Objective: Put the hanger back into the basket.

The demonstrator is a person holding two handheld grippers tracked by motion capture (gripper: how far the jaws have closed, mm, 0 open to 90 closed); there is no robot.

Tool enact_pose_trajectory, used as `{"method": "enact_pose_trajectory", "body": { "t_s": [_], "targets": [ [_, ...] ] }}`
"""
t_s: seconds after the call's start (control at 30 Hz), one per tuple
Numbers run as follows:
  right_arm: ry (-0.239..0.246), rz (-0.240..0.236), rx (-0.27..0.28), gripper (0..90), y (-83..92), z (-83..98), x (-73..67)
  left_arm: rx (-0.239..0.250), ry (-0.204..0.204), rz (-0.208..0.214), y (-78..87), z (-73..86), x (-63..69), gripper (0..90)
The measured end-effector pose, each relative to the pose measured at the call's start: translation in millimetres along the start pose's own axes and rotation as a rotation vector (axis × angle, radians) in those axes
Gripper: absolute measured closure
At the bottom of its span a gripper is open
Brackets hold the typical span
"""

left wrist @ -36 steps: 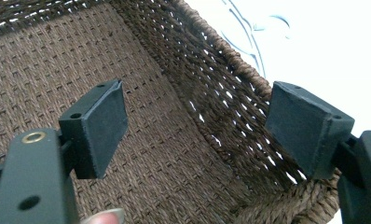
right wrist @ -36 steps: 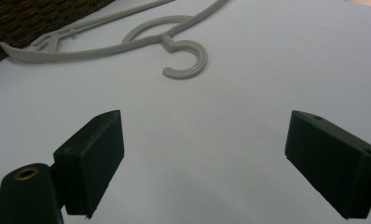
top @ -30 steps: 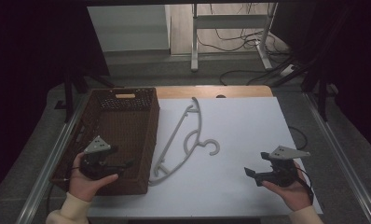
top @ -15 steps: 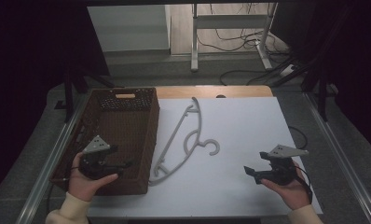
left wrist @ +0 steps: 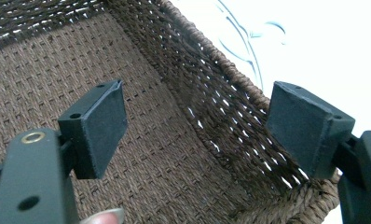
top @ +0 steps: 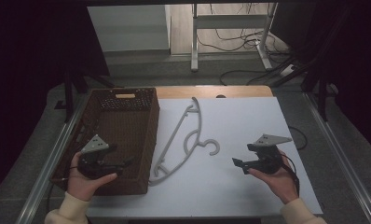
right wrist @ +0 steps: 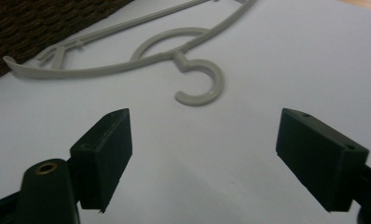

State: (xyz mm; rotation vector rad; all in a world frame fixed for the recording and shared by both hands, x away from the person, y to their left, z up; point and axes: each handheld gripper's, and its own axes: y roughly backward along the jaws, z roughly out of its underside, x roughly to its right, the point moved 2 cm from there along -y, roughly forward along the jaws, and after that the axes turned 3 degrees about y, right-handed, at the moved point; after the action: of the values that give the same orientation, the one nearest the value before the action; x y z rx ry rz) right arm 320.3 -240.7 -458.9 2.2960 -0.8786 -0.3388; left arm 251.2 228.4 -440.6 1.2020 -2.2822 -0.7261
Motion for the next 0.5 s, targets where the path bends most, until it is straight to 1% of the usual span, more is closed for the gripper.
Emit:
{"method": "enact_pose_trajectory", "body": {
  "t_s": [0.07,0.1,0.13,0.17,0.2,0.23,0.27,0.3,0.33,0.37,0.4,0.43,0.5],
  "targets": [
    [0.01,-0.007,-0.005,22.3,-7.1,-6.8,-1.3,0.0,-0.001,-0.001,0.2,-0.3,0.3,20.1],
    [0.01,-0.007,-0.005,22.3,-7.1,-6.8,-1.3,0.002,-0.001,-0.001,0.2,-0.7,0.9,20.1],
    [0.026,-0.008,-0.008,23.7,-15.4,-14.9,-2.1,0.003,-0.002,-0.001,0.2,-1.1,1.4,19.9],
    [0.026,-0.008,-0.008,23.7,-15.4,-14.9,-2.1,0.004,-0.007,0.0,0.4,-1.5,1.6,19.9],
    [0.031,-0.015,-0.011,25.9,-24.1,-23.6,-2.7,0.004,-0.007,0.0,0.5,-1.9,1.9,19.8],
    [0.031,-0.015,-0.011,25.9,-24.1,-23.6,-2.7,0.004,-0.007,0.0,0.5,-1.9,1.9,19.8],
    [0.043,-0.021,-0.023,27.0,-33.0,-31.9,-3.0,0.005,-0.007,0.001,0.3,-1.9,1.6,19.8],
    [0.043,-0.021,-0.023,27.0,-33.0,-31.9,-3.0,0.005,-0.007,0.001,0.3,-1.9,1.6,19.8],
    [0.048,-0.019,-0.037,29.4,-41.4,-39.7,-3.2,0.006,-0.005,0.002,0.2,-1.7,1.2,19.8],
    [0.048,-0.019,-0.037,29.4,-41.4,-39.7,-3.2,0.006,-0.004,0.002,0.2,-1.5,0.8,19.8],
    [0.05,-0.022,-0.04,30.9,-45.7,-43.3,-3.2,0.004,-0.004,0.001,0.2,-1.3,0.2,19.8],
    [0.062,-0.029,-0.054,37.4,-55.2,-50.3,-3.6,0.004,-0.002,0.0,0.2,-1.1,-0.1,19.8],
    [0.069,-0.048,-0.081,49.0,-65.6,-56.5,-3.7,0.002,-0.003,-0.001,0.2,-0.9,-0.5,19.8]
  ]
}}
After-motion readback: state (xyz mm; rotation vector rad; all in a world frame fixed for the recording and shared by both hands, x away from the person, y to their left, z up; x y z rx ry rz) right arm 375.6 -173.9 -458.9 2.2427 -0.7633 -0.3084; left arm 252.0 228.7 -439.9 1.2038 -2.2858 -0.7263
